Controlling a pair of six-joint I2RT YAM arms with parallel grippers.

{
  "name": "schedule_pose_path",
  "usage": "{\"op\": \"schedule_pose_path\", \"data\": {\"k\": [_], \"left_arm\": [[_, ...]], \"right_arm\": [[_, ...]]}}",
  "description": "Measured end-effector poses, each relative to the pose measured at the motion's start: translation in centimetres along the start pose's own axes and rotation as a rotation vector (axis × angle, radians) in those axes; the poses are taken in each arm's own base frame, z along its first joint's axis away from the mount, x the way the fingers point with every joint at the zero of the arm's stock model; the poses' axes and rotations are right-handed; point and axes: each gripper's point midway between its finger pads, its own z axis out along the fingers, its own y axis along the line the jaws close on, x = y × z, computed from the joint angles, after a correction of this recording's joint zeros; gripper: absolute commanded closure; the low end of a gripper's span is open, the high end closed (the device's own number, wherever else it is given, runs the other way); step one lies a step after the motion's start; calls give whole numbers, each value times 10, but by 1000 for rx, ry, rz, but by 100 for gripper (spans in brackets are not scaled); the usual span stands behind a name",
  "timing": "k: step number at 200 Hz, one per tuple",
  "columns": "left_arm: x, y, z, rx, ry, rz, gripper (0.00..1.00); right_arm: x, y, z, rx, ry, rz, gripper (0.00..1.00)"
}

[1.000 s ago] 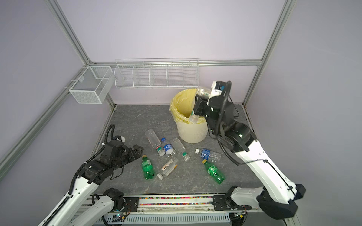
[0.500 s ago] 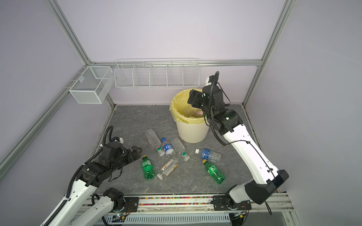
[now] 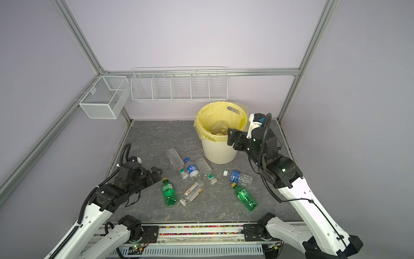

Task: Throw the plastic bottles in the bin
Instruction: 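Withdraw the right gripper from the bin back toward the table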

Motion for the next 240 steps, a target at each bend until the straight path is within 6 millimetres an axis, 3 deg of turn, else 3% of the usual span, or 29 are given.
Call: {"op": "schedule_pose_path", "data": {"k": [63,113,168,240], "left_arm": [[2,4,1,-13,-1,-15,1],[23,22,14,-46,40,-54,1],[45,25,29,-20,104,-88,1],[61,24,41,11,156,-119,1]], "right_arm": [[46,-31,-20,39,93,12,12],[78,-56,-32,85,155,36,12],[111,-78,-34,144,226,66,12],[117,-85,-45,153,224,131,12]]}}
